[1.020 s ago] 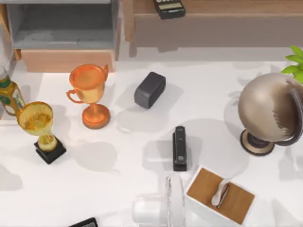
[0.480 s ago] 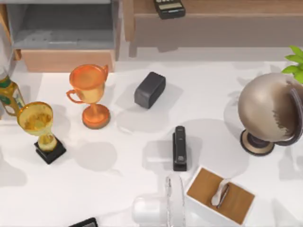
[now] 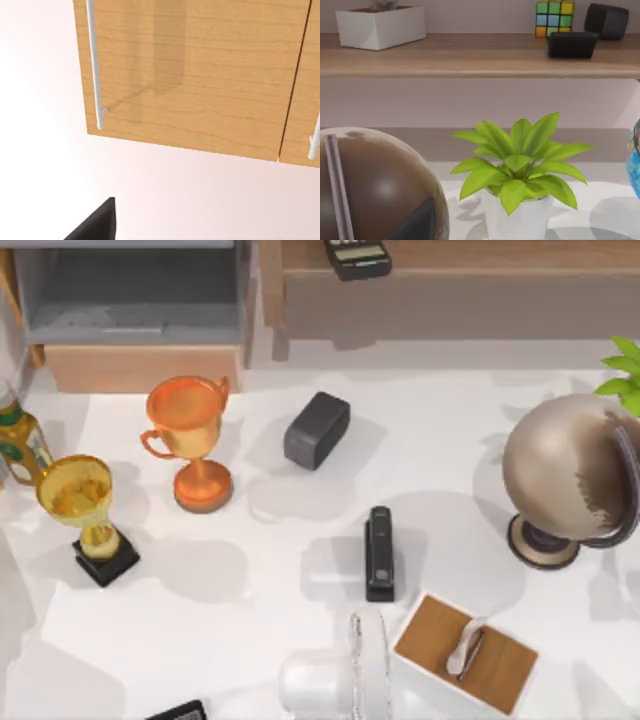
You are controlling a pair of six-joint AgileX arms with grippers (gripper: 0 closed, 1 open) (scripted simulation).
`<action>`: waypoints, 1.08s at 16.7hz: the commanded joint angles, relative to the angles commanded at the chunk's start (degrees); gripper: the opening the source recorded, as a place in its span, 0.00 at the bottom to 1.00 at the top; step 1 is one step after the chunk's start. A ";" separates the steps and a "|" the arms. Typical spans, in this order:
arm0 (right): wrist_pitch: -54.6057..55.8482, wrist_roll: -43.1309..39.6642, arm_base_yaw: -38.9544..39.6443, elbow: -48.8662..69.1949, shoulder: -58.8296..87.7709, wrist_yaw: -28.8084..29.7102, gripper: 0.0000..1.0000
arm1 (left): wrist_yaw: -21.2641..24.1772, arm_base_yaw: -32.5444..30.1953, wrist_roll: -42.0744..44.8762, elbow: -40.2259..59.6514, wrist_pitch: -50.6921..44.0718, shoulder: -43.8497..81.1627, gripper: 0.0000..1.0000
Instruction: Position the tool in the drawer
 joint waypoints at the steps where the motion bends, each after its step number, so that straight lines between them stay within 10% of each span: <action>1: 0.00 0.00 0.00 0.00 0.00 0.00 1.00 | -1.74 -1.72 -1.81 2.92 -3.28 -0.86 1.00; 18: 0.00 0.00 0.00 0.00 0.00 0.00 1.00 | -25.23 -48.69 -66.00 49.09 -87.68 7.31 1.00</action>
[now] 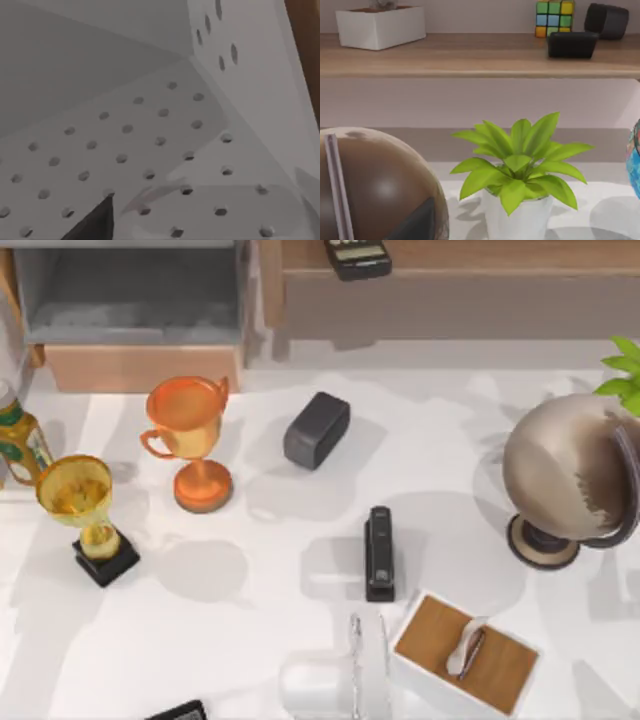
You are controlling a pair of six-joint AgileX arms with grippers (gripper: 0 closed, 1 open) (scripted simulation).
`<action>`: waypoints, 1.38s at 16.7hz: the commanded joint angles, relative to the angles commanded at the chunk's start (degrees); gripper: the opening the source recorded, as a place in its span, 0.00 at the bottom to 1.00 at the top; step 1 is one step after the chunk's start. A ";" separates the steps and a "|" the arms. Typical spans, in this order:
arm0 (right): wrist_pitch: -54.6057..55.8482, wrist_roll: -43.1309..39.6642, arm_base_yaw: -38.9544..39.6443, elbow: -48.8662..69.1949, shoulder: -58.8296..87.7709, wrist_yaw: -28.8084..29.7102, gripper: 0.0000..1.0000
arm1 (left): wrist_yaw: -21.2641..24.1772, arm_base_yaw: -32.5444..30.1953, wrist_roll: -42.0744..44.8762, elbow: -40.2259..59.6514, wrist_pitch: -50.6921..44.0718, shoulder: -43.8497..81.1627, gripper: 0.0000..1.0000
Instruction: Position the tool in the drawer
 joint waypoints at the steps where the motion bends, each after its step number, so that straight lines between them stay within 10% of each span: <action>1: 0.00 0.00 0.00 0.00 0.00 0.00 1.00 | -0.76 -2.93 -5.11 2.05 -5.35 1.84 1.00; 12: 0.00 0.00 0.00 0.00 0.00 0.00 1.00 | -4.34 -29.12 -52.83 18.87 -49.80 22.63 1.00; 23: 0.00 0.00 0.00 0.00 0.00 0.00 1.00 | -4.40 -32.17 -59.12 20.88 -55.16 25.92 1.00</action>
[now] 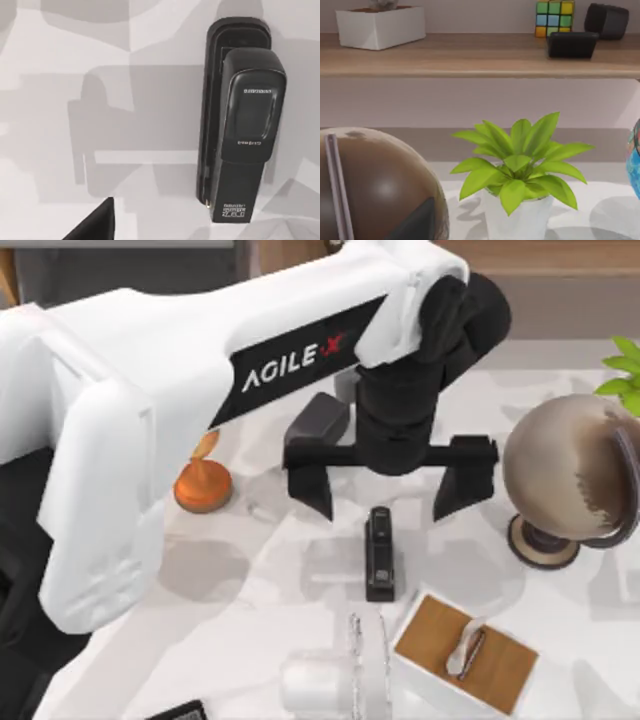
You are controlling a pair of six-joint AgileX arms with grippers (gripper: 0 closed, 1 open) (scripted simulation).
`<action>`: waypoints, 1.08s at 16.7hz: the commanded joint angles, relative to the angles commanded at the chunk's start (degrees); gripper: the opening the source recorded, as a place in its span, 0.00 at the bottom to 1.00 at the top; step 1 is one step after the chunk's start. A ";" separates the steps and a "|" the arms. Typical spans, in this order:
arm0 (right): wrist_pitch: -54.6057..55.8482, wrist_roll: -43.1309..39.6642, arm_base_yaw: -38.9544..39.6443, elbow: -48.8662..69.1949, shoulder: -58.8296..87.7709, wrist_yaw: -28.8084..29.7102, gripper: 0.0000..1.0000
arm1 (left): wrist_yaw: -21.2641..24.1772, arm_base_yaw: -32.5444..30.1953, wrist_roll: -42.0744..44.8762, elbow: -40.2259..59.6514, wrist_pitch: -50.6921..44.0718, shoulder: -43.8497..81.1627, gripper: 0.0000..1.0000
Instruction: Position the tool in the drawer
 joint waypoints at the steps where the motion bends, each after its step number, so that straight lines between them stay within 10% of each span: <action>1: 0.00 0.00 0.00 0.00 0.00 0.00 1.00 | -0.08 0.17 0.10 -0.75 0.72 0.06 1.00; 15: 0.00 0.00 0.00 0.00 0.00 0.00 1.00 | 0.01 -0.19 0.03 -11.08 13.79 2.74 1.00; 18: 0.00 0.00 0.00 0.00 0.00 0.00 1.00 | 0.01 -0.19 0.03 -11.08 13.79 2.74 0.77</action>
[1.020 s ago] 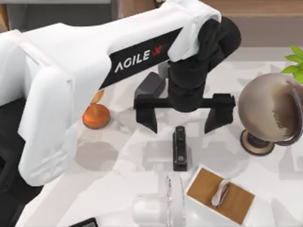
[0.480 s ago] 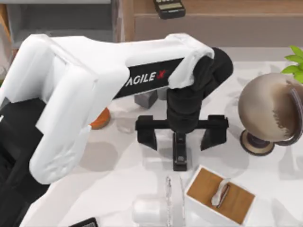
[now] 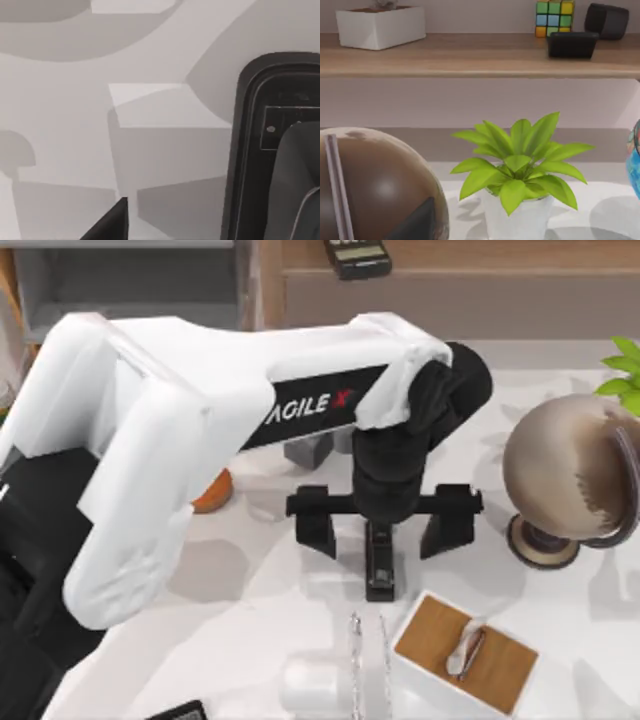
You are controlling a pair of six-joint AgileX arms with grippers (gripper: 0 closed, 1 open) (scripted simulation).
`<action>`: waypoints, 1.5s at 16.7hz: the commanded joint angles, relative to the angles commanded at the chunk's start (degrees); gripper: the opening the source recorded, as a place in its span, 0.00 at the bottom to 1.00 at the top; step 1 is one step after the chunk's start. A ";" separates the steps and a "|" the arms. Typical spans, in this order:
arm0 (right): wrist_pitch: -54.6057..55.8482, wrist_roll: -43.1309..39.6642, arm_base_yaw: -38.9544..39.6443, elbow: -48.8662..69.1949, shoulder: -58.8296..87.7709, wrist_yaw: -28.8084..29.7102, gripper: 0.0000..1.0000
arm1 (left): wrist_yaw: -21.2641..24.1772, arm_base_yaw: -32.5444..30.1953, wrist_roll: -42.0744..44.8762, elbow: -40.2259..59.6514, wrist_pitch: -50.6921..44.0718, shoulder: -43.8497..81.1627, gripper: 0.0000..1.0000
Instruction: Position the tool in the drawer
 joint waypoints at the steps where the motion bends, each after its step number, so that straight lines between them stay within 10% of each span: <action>1: 0.00 0.00 0.00 0.00 0.00 0.00 1.00 | 0.00 0.00 0.00 0.00 0.00 0.00 0.70; 10: 0.00 0.00 0.00 0.00 0.00 0.00 1.00 | 0.00 0.00 0.00 0.00 0.00 0.00 0.02; 25: 0.00 0.00 0.00 0.00 0.00 0.00 1.00 | -0.10 0.15 -0.02 2.03 -2.79 -0.79 0.00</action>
